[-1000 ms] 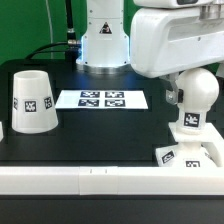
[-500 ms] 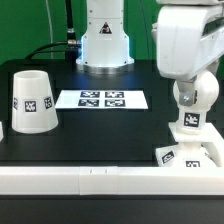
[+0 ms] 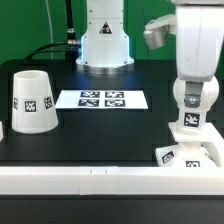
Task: Assemble lamp
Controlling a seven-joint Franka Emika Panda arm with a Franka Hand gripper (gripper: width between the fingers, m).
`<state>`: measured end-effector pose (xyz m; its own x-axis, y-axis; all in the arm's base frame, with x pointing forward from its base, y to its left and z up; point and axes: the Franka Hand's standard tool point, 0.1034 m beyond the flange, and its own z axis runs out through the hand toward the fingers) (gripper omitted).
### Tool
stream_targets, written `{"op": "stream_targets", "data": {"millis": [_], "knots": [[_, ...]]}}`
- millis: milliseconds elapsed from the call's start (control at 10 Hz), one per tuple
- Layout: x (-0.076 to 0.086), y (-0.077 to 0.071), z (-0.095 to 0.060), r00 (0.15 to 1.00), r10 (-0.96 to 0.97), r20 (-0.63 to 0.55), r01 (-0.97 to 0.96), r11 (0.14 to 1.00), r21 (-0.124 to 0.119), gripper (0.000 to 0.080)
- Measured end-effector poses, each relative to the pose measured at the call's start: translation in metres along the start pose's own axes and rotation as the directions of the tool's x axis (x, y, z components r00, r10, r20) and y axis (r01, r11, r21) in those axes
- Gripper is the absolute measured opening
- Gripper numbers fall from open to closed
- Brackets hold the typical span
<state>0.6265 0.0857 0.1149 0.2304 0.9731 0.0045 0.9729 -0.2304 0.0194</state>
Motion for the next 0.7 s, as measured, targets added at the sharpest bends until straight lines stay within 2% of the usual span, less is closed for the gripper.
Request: {"op": "stream_targets", "data": {"millis": [300, 400, 700], "knots": [[-0.0002, -0.0011, 0.003, 0.997, -0.075, 0.016, 0.075, 0.997, 0.0, 0.0699], [-0.0009, -0.0009, 0.0032, 0.997, -0.07, 0.016, 0.07, 0.998, 0.0, 0.0578], [-0.0012, -0.0008, 0.0033, 0.999, -0.043, 0.016, 0.043, 0.999, 0.0, 0.0576]]}}
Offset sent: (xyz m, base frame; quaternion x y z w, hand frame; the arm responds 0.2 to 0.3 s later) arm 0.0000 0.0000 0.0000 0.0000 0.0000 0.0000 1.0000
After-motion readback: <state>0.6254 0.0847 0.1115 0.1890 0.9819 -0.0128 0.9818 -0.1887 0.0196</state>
